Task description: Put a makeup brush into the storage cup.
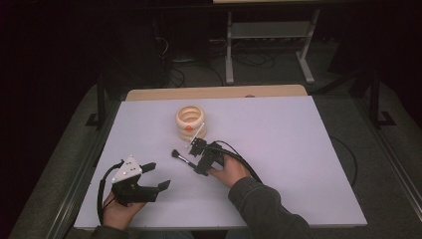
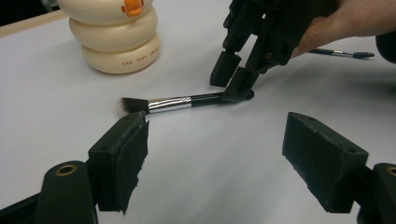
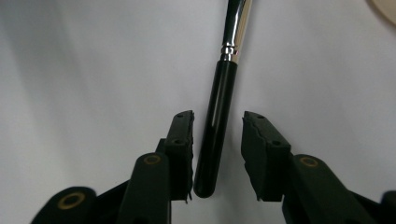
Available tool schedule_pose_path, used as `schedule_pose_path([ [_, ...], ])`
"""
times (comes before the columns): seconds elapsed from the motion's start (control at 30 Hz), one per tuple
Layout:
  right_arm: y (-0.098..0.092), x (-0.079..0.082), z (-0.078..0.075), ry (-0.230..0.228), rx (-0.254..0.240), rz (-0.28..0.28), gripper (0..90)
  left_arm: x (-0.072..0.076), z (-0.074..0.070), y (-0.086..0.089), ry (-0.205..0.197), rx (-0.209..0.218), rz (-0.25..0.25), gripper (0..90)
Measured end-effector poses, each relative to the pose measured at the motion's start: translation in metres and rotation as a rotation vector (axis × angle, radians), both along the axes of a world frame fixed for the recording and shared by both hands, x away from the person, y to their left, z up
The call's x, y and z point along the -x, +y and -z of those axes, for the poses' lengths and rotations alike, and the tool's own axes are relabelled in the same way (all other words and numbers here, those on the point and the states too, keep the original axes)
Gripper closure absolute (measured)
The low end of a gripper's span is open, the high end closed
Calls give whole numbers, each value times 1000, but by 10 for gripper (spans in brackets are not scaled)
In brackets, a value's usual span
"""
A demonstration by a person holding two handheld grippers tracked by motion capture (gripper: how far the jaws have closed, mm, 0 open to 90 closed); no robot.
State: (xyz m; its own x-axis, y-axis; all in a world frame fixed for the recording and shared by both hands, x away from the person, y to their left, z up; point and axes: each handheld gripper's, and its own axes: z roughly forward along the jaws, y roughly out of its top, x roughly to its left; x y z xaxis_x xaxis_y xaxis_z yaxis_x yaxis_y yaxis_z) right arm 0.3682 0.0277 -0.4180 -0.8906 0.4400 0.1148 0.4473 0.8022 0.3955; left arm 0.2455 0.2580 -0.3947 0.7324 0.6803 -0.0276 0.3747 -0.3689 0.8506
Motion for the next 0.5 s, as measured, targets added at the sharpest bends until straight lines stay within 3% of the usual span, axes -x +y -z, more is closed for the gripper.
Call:
schedule_pose_path([
  [0.13,3,2,2,17,25,0,701,0,0,0,1,0,-1,219],
  [0.4,9,9,3,-44,78,1,775,-1,2,1,5,-6,-15,218],
  [0.5,10,9,2,-33,80,3,781,-2,3,2,5,-5,-20,218],
])
